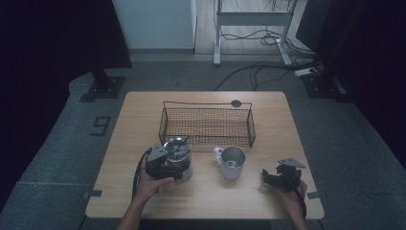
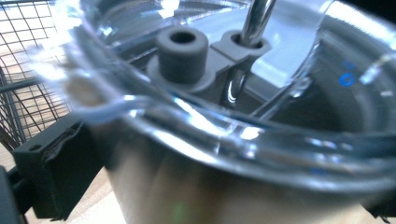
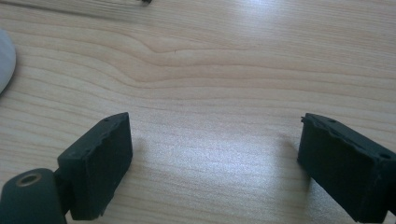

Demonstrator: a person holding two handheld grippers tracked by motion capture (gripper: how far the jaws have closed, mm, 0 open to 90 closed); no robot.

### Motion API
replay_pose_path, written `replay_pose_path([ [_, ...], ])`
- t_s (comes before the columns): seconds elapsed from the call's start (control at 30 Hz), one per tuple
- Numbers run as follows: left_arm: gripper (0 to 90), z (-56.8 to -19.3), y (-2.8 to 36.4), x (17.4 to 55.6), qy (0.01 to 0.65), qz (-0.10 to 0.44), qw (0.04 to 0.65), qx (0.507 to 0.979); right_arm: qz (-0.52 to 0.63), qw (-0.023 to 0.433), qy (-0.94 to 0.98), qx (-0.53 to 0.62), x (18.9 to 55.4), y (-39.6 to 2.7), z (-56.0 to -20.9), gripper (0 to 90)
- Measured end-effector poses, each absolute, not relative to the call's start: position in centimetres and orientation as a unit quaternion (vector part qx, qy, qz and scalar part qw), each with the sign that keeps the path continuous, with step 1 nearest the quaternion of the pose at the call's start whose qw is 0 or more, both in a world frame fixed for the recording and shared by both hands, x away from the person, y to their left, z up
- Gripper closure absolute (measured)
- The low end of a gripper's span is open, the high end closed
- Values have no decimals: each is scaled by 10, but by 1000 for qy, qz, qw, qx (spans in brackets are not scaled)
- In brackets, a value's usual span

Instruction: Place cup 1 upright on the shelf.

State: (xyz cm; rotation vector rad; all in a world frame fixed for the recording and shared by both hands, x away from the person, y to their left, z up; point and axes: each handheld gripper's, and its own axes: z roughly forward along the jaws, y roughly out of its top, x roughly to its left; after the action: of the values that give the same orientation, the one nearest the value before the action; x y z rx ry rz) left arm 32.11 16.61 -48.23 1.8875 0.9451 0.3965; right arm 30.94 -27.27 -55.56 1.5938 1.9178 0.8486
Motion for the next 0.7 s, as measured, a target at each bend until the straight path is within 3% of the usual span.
replay_pose_path([
  [0.7, 30, -488, 161, 321, 374, 187, 472, 776, 311, 252, 702, 589, 309, -272, -556, 105],
])
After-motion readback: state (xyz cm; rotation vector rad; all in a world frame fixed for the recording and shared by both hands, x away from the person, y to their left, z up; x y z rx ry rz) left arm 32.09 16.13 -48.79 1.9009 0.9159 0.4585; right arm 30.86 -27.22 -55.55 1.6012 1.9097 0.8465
